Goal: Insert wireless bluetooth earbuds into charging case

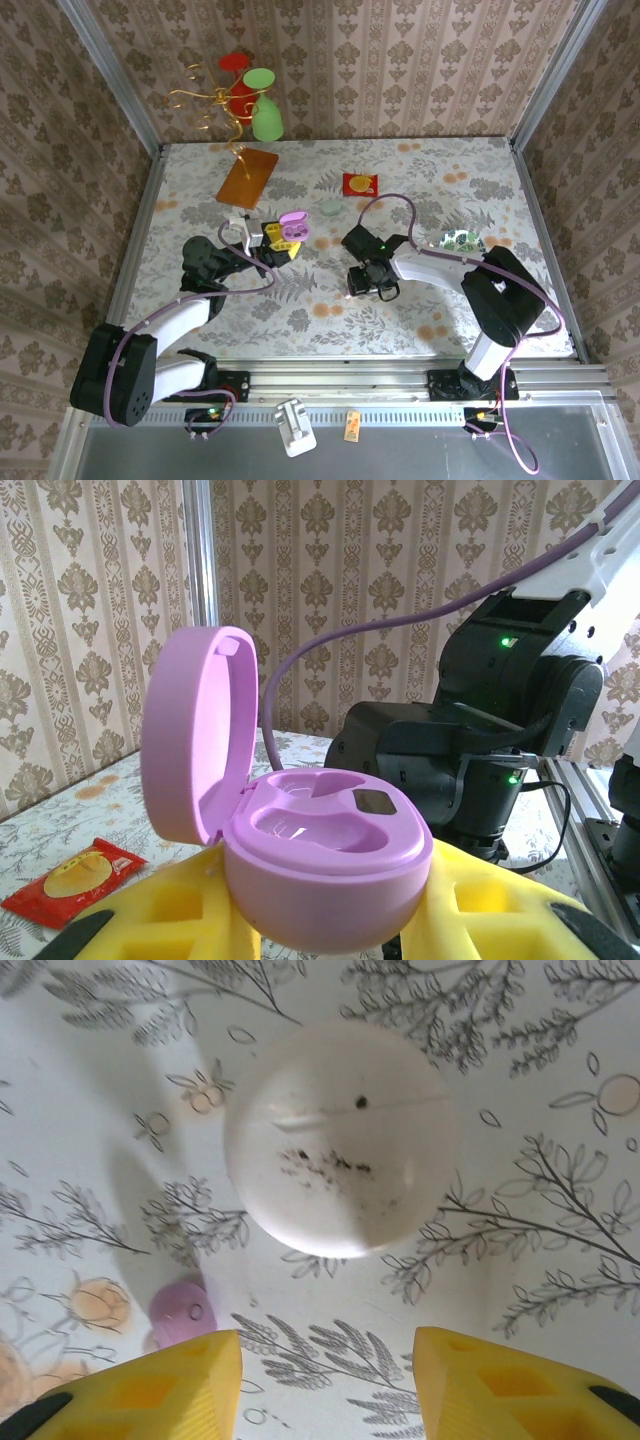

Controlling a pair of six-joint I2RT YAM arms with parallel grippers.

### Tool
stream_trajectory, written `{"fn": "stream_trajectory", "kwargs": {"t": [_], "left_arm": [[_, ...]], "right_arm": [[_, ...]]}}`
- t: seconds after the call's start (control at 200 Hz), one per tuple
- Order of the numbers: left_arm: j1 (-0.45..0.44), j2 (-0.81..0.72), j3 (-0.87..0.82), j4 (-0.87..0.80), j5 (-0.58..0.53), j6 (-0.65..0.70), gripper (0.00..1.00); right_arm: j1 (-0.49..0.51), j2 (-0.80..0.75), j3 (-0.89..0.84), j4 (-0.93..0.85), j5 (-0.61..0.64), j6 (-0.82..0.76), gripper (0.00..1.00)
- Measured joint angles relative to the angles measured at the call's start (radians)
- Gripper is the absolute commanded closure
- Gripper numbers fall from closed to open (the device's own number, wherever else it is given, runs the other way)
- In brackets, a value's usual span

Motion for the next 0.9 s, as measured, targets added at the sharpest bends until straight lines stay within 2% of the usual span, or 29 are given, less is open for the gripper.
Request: {"fn": "stream_trajectory", "kwargs": {"t": [0.27, 0.465, 0.9], "left_arm": [[0.005, 0.000, 0.000, 0.000, 0.000, 0.000, 0.74], [0.005, 0.000, 0.000, 0.000, 0.000, 0.000, 0.74], [0.005, 0.000, 0.000, 0.000, 0.000, 0.000, 0.74]], "right_arm": [[-0.031, -0.063, -0.067, 0.162, -0.188, 0.011, 0.59], [-0.087, -0.072, -0.135, 0.241, -0.319, 0.033, 0.61], [-0.096, 0.002, -0.163, 0.336, -0.409, 0.035, 0.64]]}}
